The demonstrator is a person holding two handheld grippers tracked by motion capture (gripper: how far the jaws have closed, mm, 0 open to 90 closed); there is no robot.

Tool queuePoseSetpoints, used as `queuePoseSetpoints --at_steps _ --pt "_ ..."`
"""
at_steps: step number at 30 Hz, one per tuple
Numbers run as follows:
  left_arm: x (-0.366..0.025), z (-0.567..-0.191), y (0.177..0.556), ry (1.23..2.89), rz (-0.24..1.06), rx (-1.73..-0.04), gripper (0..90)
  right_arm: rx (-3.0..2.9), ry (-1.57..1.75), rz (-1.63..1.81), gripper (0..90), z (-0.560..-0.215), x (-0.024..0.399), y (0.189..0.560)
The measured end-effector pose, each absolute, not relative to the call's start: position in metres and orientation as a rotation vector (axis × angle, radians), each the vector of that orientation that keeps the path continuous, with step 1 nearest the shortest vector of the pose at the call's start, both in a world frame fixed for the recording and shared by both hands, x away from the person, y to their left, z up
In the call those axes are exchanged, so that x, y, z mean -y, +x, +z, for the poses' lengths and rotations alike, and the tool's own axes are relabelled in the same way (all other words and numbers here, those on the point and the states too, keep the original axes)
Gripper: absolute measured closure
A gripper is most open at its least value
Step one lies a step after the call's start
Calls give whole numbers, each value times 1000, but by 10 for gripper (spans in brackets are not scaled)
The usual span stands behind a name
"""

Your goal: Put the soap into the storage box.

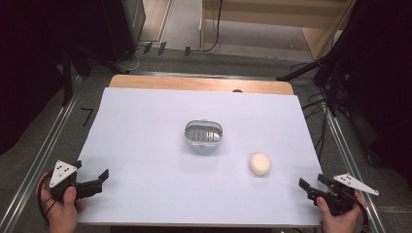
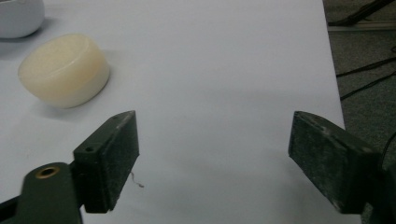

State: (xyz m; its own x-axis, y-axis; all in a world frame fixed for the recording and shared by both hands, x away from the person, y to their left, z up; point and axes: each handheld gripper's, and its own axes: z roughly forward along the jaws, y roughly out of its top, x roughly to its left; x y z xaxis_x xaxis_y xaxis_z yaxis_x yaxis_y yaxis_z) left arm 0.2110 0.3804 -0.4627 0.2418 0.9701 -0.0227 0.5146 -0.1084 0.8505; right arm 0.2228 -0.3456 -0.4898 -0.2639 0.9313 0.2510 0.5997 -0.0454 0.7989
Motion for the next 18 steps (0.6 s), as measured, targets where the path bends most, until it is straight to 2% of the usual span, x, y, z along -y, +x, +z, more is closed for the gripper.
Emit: queuePoseSetpoints --at_steps 9,18 --pt "-384 -462 208 1688 739 -1380 3 -1841 1632 1274 194 -483 340 223" --pt "-385 -463 210 1697 724 -1395 3 -1935 1579 1255 179 -482 314 229"
